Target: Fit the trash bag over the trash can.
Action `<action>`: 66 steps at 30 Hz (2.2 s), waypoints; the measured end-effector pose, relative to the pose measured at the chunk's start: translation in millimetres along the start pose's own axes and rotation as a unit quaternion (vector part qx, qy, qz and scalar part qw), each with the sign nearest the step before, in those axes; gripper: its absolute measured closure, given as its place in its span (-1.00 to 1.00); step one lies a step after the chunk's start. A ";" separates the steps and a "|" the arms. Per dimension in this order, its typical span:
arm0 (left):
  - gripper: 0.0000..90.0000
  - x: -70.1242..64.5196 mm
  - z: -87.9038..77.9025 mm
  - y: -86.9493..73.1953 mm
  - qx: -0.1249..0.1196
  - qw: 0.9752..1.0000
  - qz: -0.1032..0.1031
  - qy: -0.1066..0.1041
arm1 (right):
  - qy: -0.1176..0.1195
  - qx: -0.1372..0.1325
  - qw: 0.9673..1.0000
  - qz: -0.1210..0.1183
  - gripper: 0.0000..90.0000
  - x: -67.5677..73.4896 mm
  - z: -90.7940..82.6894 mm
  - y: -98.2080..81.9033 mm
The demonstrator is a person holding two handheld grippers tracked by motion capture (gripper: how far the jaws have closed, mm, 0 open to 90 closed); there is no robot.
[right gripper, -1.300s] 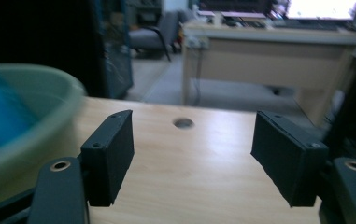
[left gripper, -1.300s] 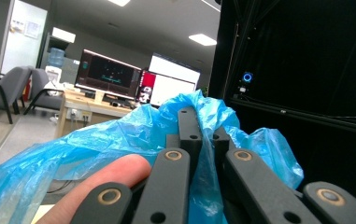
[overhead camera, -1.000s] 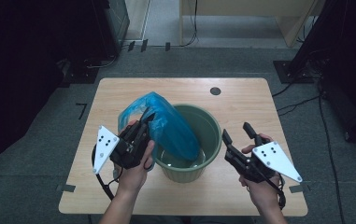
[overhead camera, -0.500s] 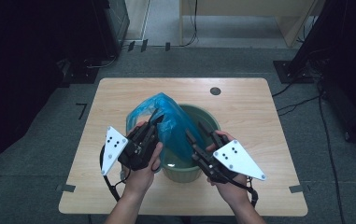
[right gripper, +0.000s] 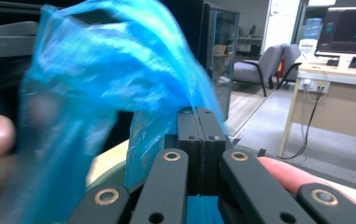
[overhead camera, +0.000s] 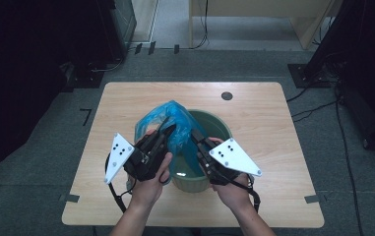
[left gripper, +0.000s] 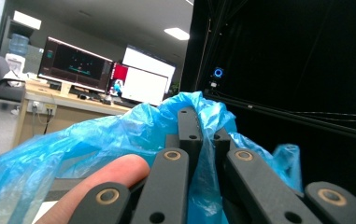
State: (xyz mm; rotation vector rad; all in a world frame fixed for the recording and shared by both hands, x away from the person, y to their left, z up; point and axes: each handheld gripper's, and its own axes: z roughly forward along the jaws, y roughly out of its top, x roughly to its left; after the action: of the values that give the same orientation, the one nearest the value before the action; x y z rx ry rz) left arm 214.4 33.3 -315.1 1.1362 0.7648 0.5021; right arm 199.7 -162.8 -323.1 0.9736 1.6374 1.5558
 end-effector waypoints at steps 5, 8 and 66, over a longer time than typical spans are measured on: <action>0.76 4.8 -3.4 2.0 0.002 1.000 0.000 -0.009 | -0.024 -0.016 1.000 0.000 1.00 -13.8 -7.3 2.8; 0.45 8.0 -4.5 3.3 0.006 1.000 -0.002 -0.023 | -0.031 -0.020 0.999 0.004 1.00 -18.3 -9.1 3.6; 1.00 45.2 -6.5 6.8 0.022 0.998 -0.035 0.056 | -0.090 -0.062 0.994 0.034 0.20 -95.9 -68.1 6.4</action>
State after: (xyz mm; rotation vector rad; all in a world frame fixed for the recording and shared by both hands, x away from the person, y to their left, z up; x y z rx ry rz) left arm 239.0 71.5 -322.9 1.1253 0.9131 0.4953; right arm 189.1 -279.8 -314.7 1.0786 1.3819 1.5464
